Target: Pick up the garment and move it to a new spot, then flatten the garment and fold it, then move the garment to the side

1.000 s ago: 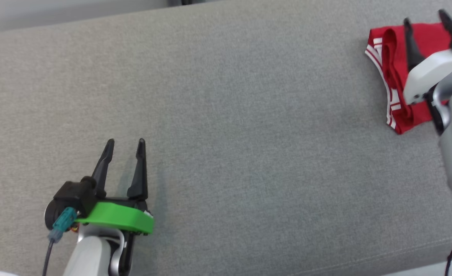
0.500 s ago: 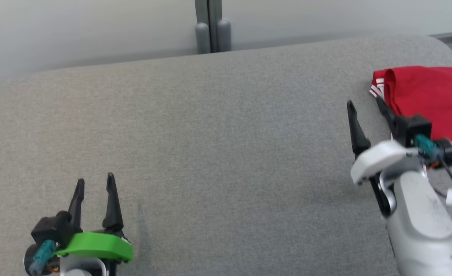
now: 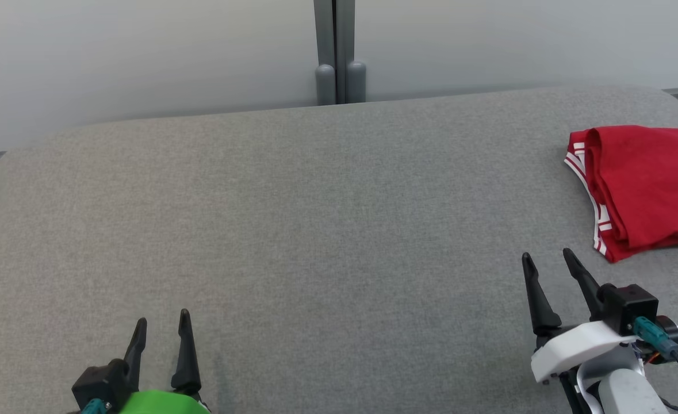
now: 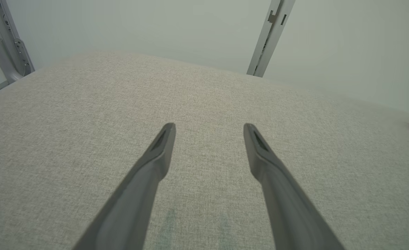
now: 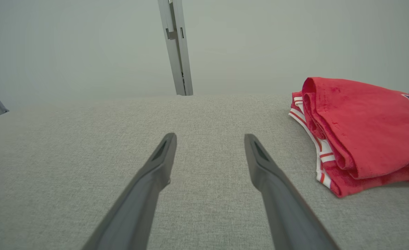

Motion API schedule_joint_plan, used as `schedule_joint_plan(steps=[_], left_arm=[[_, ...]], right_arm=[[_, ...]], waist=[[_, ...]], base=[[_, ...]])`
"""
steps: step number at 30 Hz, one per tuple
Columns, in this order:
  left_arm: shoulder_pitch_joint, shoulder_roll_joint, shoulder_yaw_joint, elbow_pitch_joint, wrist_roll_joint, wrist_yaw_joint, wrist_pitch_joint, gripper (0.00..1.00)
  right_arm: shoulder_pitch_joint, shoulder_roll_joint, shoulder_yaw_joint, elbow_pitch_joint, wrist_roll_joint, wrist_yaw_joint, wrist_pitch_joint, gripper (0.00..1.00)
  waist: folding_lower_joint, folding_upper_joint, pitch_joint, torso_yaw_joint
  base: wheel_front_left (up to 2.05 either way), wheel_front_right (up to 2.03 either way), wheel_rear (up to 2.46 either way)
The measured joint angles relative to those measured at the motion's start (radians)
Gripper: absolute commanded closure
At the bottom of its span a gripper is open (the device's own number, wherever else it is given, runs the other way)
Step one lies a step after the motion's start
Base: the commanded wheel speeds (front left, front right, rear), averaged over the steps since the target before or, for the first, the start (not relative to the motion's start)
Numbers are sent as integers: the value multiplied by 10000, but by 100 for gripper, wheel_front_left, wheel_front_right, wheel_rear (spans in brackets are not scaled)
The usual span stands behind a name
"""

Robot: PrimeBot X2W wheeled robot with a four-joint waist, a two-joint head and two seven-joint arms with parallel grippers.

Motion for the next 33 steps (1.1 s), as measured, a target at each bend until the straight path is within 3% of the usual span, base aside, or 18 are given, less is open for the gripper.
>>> schedule_joint_plan(steps=[17, 18, 24, 33], left_arm=[[170, -27, -153, -40, -61, 13, 0, 0], [172, -31, -151, -35, -111, 36, -2, 100], [174, -75, -178, 454, -151, 38, 25, 100], [159, -77, 15, 439, -1615, 33, 497, 100]], right_arm=[[756, 2, 236, -443, 270, 0, 0, 0], [767, 8, 232, -433, 270, 0, 0, 100], [1020, 90, 230, 48, 314, 0, 77, 100], [1036, 94, 109, 56, 1971, 0, 529, 100]], waist=[[0, 0, -260, 0], [0, 0, -273, 8], [0, 0, -277, 9], [0, 0, -281, 27]], base=[[0, 0, 0], [0, 0, 0], [0, 0, 0], [0, 0, 0]])
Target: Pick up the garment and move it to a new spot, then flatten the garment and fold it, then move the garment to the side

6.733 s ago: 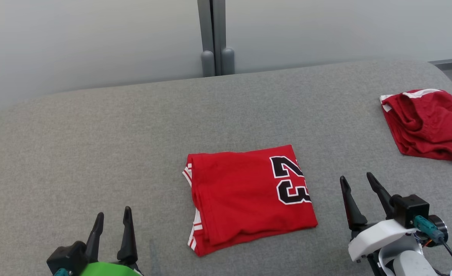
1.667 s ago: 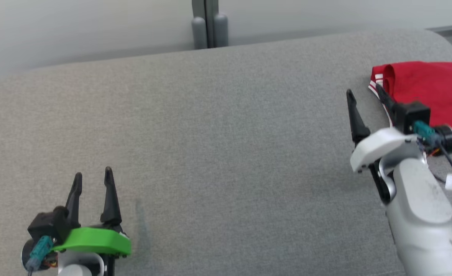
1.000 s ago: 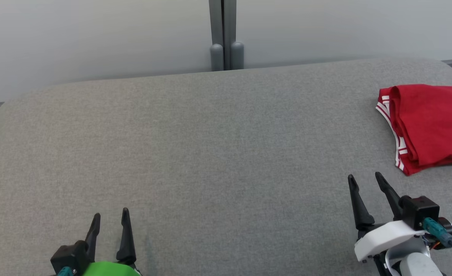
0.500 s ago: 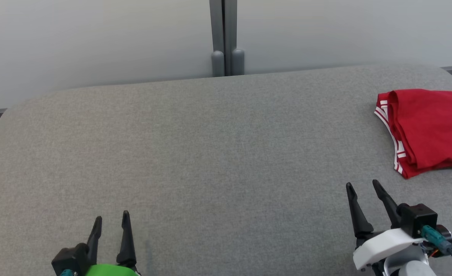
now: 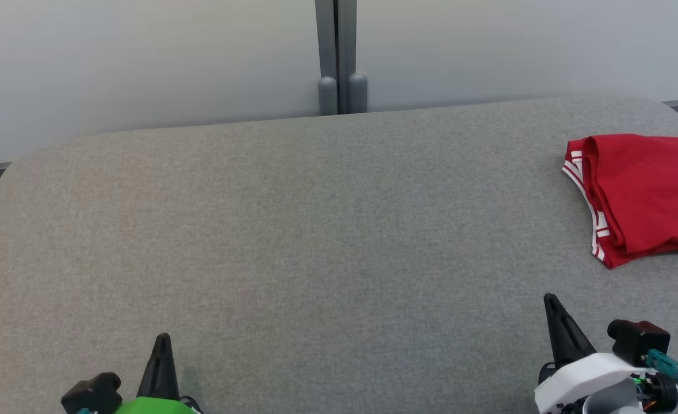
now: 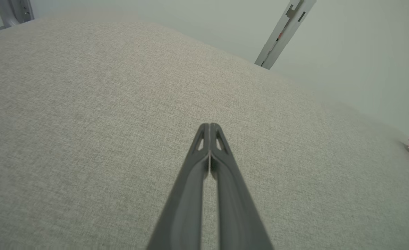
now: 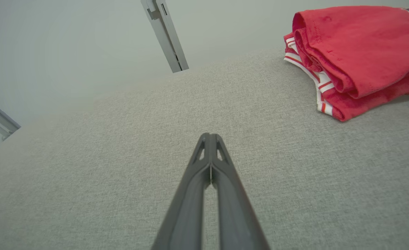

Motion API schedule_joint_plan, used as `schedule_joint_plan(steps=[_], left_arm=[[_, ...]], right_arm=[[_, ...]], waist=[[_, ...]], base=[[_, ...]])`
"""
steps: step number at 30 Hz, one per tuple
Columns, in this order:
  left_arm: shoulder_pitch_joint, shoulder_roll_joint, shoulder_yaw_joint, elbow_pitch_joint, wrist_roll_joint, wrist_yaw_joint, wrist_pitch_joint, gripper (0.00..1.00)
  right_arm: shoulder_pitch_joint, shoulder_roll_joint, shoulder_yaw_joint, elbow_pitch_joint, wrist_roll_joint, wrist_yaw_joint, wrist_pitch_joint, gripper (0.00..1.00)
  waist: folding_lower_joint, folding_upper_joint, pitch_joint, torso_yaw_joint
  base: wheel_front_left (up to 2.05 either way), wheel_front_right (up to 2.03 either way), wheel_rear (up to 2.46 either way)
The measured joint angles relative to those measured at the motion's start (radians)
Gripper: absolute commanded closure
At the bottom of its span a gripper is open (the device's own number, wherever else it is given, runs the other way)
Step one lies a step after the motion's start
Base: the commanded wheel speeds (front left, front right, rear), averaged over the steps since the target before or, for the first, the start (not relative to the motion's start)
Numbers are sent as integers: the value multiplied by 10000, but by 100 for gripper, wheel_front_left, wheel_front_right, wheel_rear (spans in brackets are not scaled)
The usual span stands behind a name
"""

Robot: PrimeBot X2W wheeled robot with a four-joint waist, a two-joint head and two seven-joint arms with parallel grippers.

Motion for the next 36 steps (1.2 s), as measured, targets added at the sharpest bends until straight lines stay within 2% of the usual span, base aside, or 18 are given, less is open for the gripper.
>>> schedule_joint_plan(steps=[19, 36], left_arm=[[-300, 0, 407, -357, -2769, -6, 811, 100], [-527, 0, 698, -577, -4807, -38, 1413, 100]], right_arm=[[-187, -4, -213, -194, 3193, 0, 782, 100], [-319, -15, -372, -316, 5517, 0, 1392, 100]], waist=[[0, 0, -5, 37], [0, 0, -10, 69]], base=[[0, 0, 0], [0, 0, 0]])
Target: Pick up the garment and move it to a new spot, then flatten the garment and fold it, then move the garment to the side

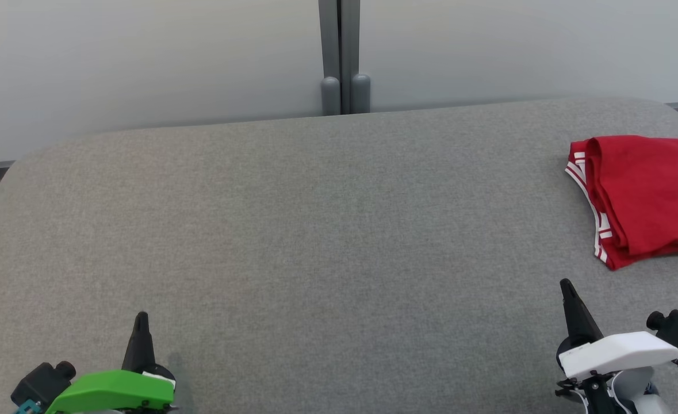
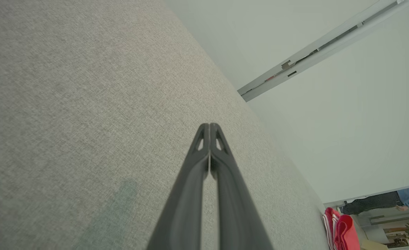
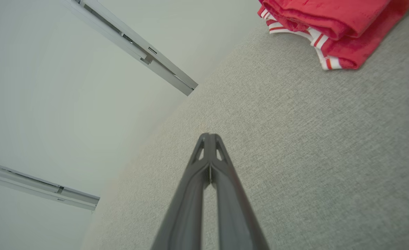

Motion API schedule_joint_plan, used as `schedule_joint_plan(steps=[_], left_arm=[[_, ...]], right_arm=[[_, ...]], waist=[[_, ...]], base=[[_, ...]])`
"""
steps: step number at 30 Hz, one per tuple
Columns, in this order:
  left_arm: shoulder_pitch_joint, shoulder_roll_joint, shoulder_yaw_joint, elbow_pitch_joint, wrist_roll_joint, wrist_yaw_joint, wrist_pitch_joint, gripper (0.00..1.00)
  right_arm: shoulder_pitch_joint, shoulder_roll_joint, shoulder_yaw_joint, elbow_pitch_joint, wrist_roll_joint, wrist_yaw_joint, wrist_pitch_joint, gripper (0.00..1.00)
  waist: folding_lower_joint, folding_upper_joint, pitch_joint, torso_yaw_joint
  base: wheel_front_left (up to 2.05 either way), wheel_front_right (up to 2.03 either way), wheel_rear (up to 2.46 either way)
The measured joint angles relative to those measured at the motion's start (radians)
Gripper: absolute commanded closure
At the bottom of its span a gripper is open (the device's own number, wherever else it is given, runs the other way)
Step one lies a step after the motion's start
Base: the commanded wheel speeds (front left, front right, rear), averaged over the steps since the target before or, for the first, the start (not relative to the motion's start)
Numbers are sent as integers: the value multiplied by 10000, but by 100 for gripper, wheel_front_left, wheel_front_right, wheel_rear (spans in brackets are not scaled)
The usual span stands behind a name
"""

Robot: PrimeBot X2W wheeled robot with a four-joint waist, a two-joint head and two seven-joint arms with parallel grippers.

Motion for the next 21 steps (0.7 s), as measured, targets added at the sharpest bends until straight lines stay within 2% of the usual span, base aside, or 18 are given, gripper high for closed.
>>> schedule_joint_plan(steps=[21], left_arm=[[-323, 2, 305, -249, -2096, -31, 623, 100]], right_arm=[[-163, -19, -186, -128, 2362, -2, 600, 100]], waist=[[0, 0, -7, 39]], base=[[0, 0, 0]])
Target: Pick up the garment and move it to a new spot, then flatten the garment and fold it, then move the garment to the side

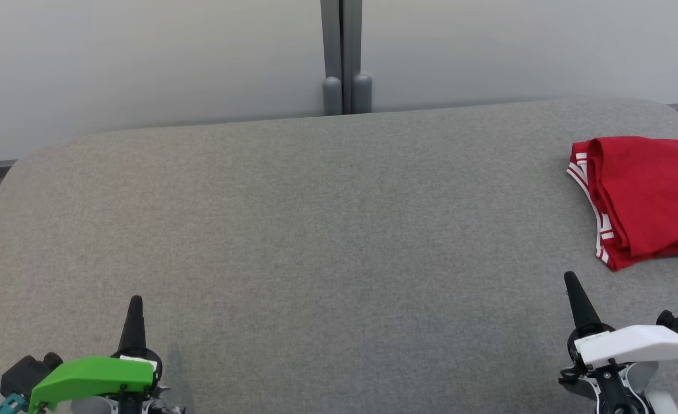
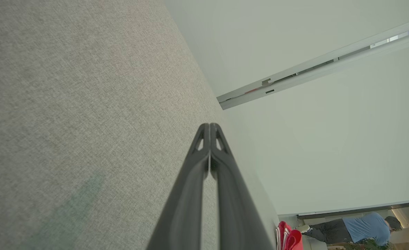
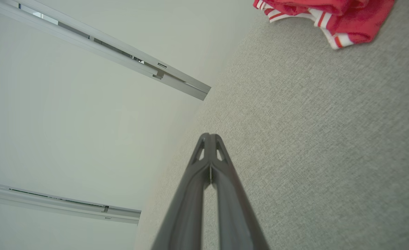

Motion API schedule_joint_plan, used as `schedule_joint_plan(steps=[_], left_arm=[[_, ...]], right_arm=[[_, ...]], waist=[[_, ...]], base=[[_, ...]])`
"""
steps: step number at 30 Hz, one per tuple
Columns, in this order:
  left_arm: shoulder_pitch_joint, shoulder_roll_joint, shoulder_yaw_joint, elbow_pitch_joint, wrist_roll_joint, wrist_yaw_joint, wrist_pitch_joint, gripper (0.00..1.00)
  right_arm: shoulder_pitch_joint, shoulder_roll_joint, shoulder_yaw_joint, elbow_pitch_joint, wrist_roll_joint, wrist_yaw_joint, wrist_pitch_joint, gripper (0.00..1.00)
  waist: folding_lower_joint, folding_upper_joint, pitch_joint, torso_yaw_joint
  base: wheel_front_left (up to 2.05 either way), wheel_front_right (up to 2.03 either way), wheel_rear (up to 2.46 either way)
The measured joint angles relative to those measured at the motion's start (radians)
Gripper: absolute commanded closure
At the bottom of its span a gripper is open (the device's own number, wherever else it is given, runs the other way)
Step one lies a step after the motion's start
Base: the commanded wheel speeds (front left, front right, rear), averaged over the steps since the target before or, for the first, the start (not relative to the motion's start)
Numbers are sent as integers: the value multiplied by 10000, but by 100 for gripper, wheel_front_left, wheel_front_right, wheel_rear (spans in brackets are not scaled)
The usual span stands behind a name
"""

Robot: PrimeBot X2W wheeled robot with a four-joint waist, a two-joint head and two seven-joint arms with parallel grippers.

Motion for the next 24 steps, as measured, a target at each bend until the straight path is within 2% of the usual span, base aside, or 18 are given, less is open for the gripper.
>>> schedule_joint_plan(steps=[24], left_arm=[[-248, 4, 282, -211, -1931, -13, 552, 100]], right_arm=[[-165, -19, -151, -134, 2207, -4, 570, 100]], waist=[[0, 0, -7, 46]], base=[[0, 0, 0]])
